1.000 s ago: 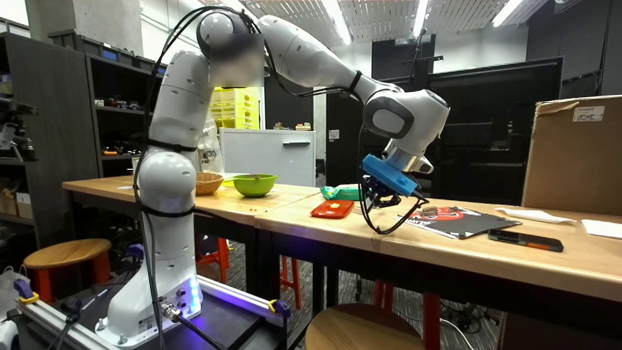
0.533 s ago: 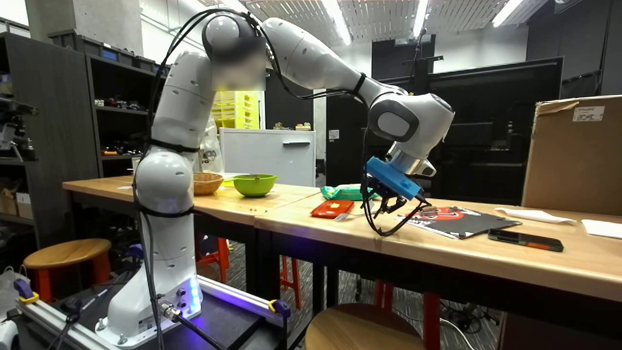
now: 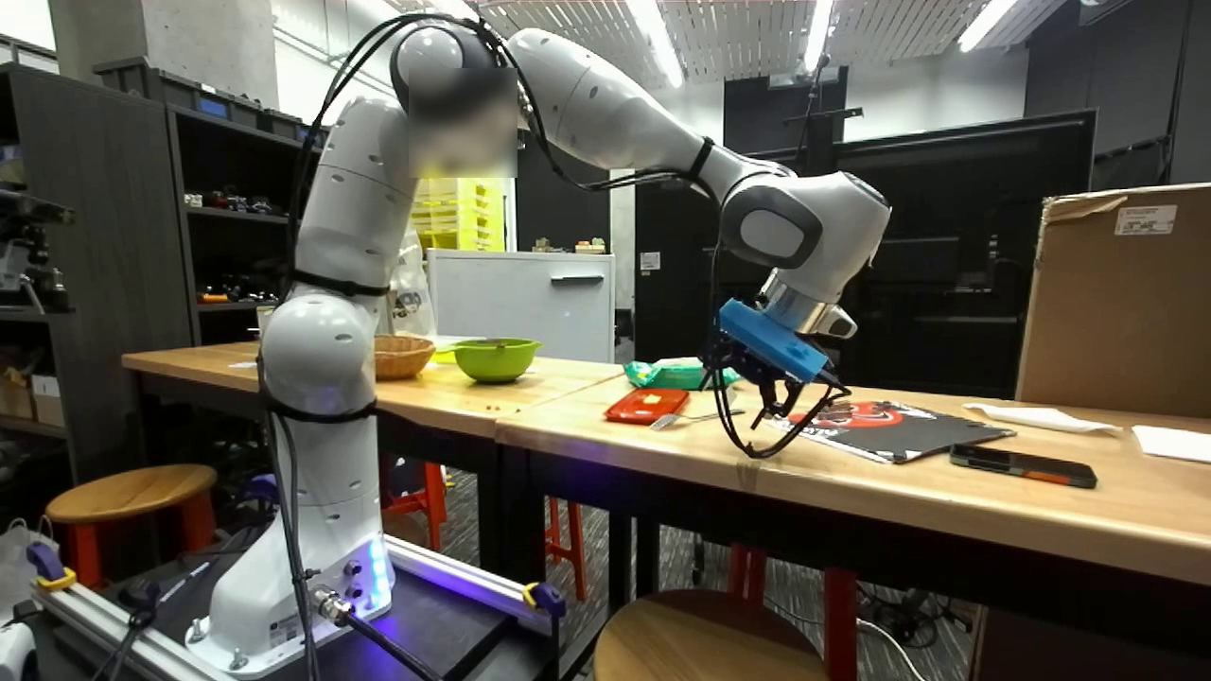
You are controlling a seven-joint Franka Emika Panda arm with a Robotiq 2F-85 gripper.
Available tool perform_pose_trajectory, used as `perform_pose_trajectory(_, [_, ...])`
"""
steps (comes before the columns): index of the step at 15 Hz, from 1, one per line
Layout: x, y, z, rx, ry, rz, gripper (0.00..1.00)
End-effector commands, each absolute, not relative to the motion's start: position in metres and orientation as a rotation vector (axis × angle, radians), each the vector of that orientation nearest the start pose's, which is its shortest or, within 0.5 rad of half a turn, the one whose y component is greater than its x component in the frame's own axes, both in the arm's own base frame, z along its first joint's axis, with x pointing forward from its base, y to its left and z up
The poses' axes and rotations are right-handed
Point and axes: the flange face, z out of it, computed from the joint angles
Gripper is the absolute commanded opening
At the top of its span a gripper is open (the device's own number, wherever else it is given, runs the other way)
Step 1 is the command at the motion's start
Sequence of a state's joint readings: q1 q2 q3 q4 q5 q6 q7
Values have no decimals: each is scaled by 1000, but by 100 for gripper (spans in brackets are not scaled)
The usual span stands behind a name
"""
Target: Move the silver fork to the right
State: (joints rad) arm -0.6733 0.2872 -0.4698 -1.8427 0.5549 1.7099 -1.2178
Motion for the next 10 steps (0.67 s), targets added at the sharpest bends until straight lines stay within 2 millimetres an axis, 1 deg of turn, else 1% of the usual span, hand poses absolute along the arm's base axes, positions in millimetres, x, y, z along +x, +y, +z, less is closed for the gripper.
perform_pose_trajectory(1, [286,-494,396,-2714,196,-265,100])
perform_pose_trajectory(4, [282,-480,411,-2819,203,-226,100])
perform_pose_trajectory(7, [281,-454,423,-2924,179,-214,100])
perform_pose_trajectory(10, [283,-419,429,-3007,159,-235,100])
